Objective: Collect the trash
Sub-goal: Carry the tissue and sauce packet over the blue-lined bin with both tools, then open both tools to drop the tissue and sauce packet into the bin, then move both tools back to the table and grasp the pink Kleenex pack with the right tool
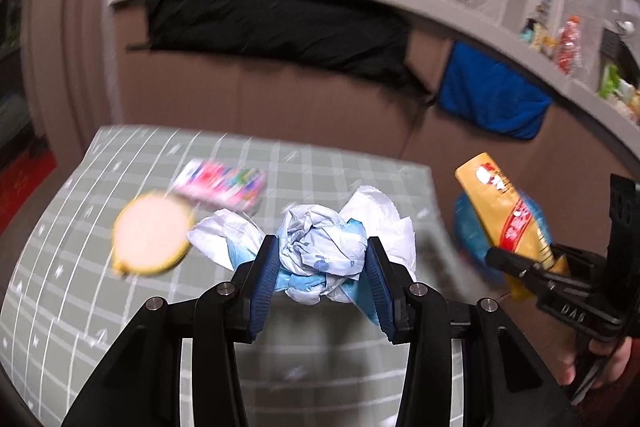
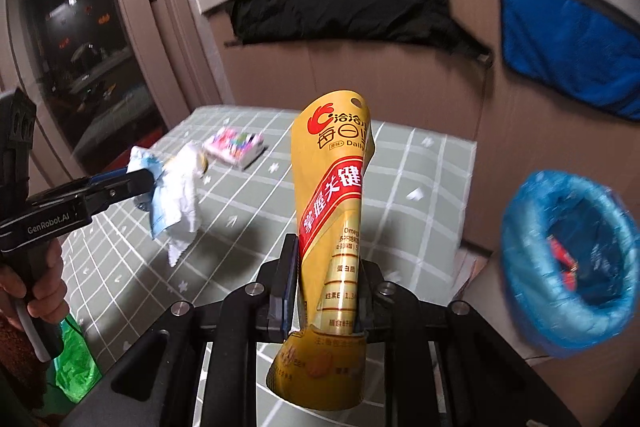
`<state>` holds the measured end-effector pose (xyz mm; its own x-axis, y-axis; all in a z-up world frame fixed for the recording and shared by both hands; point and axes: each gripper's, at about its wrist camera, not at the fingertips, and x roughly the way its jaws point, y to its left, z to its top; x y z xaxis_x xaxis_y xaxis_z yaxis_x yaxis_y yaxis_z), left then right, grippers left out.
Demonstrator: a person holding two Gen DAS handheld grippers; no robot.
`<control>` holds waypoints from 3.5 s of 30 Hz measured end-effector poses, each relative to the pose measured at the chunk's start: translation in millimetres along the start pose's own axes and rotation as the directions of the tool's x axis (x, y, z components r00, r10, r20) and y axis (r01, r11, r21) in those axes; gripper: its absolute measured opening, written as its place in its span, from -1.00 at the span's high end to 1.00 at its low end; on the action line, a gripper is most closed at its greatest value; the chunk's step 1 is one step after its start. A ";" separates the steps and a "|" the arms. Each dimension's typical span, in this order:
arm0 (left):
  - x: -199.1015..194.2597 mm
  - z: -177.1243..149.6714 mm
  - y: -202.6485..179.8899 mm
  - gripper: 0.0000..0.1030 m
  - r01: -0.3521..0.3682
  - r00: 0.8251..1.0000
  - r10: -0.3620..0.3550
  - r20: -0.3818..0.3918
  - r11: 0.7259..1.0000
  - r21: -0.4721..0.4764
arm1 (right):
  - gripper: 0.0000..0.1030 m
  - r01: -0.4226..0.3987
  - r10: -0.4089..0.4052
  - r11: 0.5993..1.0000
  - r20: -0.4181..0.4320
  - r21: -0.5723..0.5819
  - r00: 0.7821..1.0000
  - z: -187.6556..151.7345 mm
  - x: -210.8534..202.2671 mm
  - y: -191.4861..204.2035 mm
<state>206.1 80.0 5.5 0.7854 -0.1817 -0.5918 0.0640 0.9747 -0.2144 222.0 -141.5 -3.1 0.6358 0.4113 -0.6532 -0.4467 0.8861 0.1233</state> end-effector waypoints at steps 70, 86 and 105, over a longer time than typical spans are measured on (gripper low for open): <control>256.9 38.3 -275.6 -0.03 0.351 0.911 -0.313 -0.268 0.931 0.104 | -0.21 0.265 -0.282 0.899 -0.001 0.348 0.959 -31.6 -22.0 -291.4; 171.7 55.9 -196.2 -0.12 0.188 0.980 -0.178 -0.089 0.974 0.128 | -0.21 0.207 -0.257 0.903 0.087 0.376 0.963 -24.1 -55.3 -267.1; 23.8 -4.0 156.7 -0.12 -0.285 0.958 0.281 -0.049 0.939 -0.191 | -0.22 -0.057 0.058 0.997 0.025 -0.047 0.998 79.7 62.5 3.5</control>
<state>232.4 228.0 -45.3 0.7408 0.0934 -0.6652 -0.2816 0.9423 -0.1812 310.3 -95.7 16.1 0.6239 0.4675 -0.6263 -0.5116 0.8501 0.1250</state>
